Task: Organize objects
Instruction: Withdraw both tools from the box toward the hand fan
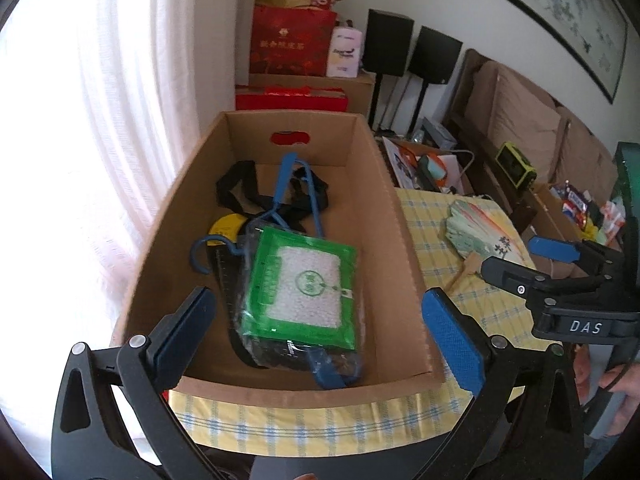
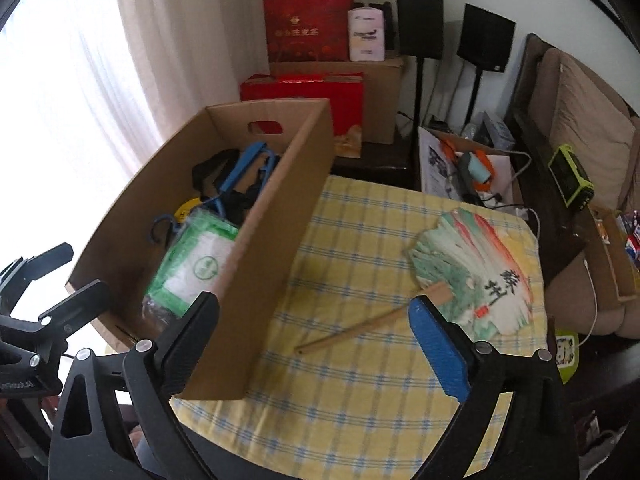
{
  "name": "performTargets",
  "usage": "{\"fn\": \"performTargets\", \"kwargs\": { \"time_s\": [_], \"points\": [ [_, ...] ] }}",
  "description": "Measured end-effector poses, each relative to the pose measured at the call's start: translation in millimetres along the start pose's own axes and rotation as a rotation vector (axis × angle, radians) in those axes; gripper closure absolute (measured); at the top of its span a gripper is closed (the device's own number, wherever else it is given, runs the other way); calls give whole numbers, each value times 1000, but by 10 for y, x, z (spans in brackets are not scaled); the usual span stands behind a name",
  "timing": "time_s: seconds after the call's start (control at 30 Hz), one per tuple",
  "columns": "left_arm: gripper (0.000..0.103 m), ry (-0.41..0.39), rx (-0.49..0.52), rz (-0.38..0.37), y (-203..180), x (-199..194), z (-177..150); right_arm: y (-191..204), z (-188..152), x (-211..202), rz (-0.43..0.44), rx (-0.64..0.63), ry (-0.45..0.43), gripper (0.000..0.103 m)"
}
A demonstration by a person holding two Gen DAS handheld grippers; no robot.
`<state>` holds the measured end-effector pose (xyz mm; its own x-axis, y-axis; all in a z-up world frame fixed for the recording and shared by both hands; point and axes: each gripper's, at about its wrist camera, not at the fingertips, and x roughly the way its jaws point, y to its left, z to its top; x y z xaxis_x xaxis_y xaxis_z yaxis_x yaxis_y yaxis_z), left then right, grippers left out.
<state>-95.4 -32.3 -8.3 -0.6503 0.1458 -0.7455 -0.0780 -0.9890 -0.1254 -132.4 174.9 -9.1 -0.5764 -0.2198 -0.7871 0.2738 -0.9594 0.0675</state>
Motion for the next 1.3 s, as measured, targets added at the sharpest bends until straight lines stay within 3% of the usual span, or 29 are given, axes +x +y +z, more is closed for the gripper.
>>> {"fn": "performTargets", "kwargs": {
  "time_s": [0.3, 0.43, 0.73, 1.07, 1.3],
  "points": [
    [0, 15, 51, -47, -376, 74, -30, -313, -165, -125, -11, 46, -9, 3],
    [0, 7, 89, -76, -591, 88, -55, -525, -238, -148, 29, 86, -7, 1],
    [0, 34, 108, -157, -986, 235, -91, -1036, -382, -194, -56, 157, -9, 1],
    [0, 59, 217, -215, -1526, 502, -156, -1828, -543, -194, -93, 343, -4, 1],
    [0, 84, 220, -242, -1751, 791, -63, -2163, -707, -234, -78, 433, -12, 1]
  ]
}}
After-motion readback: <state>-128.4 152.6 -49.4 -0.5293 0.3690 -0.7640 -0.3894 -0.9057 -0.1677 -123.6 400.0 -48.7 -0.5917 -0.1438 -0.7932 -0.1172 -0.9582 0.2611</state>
